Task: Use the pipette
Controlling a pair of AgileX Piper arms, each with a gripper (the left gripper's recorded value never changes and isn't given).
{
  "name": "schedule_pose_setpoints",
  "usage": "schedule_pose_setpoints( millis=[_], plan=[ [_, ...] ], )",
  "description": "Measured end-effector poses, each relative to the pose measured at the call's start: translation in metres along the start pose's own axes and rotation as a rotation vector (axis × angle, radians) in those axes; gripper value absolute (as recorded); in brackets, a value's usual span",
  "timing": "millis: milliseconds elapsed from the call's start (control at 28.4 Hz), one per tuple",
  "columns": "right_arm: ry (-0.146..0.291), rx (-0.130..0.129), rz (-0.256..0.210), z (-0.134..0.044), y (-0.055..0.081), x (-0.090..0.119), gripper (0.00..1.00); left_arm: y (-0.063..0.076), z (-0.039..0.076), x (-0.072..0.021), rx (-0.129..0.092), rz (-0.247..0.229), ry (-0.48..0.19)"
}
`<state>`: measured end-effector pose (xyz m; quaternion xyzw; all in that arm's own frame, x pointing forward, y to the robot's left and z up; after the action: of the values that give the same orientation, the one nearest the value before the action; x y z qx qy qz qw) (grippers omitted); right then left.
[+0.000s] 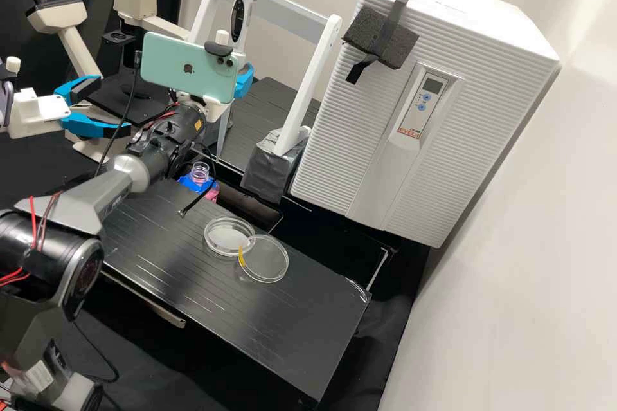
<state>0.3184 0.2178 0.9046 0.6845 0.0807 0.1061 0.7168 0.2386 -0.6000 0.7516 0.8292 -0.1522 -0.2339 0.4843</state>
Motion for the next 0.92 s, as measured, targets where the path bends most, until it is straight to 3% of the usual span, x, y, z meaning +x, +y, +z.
schedule_pose_setpoints(
  millis=[211, 458, 704, 915],
  plan=[
    [0.004, 0.01, 0.038, -0.01, 0.013, 0.02, 0.0, 0.013, -0.007, 0.0082, 0.005, 0.05, 0.018],
    [0.007, 0.016, 0.051, -0.022, 0.017, 0.043, 0.0, 0.018, -0.009, 0.0122, 0.017, 0.045, 0.019],
    [-0.042, -0.003, -0.019, -0.017, 0.004, 0.066, 0.0, 0.018, -0.01, 0.0175, 0.005, 0.04, 0.015],
    [-0.073, 0.01, -0.051, -0.012, -0.004, 0.076, 0.0, 0.016, -0.009, 0.0212, 0.015, 0.032, 0.005]
  ],
)
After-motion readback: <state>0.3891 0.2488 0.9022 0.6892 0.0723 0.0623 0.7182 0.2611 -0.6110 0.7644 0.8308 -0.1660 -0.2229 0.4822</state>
